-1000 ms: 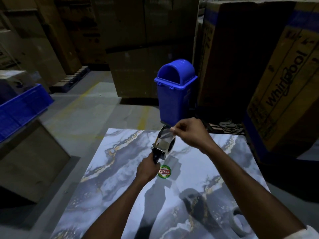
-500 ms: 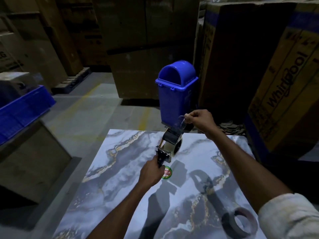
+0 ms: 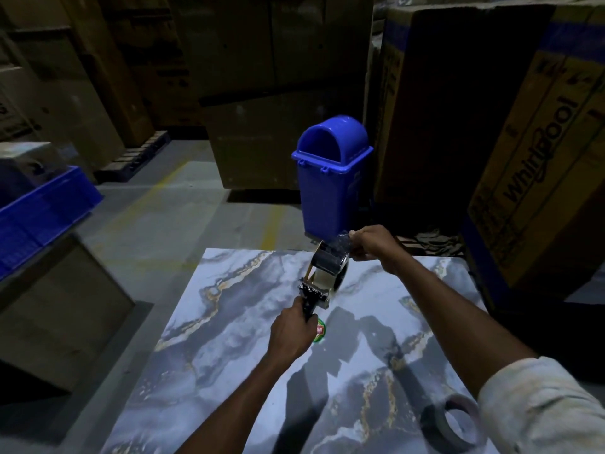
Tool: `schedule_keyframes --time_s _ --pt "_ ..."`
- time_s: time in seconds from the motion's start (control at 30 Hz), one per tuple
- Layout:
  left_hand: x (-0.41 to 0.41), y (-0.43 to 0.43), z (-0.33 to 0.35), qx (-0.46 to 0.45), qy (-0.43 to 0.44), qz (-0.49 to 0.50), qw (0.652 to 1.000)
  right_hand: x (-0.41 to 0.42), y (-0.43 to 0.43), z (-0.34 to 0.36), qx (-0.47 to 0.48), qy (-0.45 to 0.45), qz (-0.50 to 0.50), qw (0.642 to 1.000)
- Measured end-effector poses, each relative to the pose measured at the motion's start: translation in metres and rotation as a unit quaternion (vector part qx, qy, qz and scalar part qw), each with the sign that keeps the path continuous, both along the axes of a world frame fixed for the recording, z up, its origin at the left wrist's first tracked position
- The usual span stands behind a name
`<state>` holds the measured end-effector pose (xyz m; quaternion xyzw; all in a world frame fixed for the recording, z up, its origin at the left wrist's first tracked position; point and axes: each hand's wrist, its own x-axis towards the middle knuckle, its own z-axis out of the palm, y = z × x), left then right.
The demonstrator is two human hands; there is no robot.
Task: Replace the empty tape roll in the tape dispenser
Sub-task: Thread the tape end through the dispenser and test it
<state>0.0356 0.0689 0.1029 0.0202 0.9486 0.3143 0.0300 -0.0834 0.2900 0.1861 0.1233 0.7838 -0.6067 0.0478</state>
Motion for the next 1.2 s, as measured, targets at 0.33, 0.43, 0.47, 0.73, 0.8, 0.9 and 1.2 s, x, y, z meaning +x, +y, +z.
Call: schedule_keyframes --time_s 0.33,0.43,0.47,0.73,0.8,0.9,1.2 --pt "0.007 0.003 0.003 0.001 -0.011 0.008 1.000 -0.004 -0.004 -0.016 -0.089 -0.046 -0.060 0.993" --pt "0.007 0.001 0.004 0.026 -0.044 0.008 0.999 -0.006 -0.003 -0.021 -0.095 -0.049 -0.055 0.993" --pt "0.006 0.001 0.004 0.052 -0.067 0.014 0.996 -0.006 -0.003 -0.022 -0.100 -0.047 -0.053 0.993" --pt "-0.003 -0.002 0.016 0.346 -0.275 0.016 0.897 -0.006 -0.001 -0.024 -0.123 -0.041 -0.035 0.991" --pt "-0.005 -0.002 0.018 0.376 -0.275 0.013 0.885 -0.005 -0.001 -0.023 -0.123 -0.038 -0.034 0.991" --pt "-0.005 -0.001 0.022 0.393 -0.297 0.015 0.870 -0.004 0.000 -0.022 -0.131 -0.032 -0.029 0.990" --pt "-0.009 0.002 0.047 0.396 -0.334 0.037 0.855 0.001 -0.001 -0.019 -0.129 -0.038 -0.025 0.991"
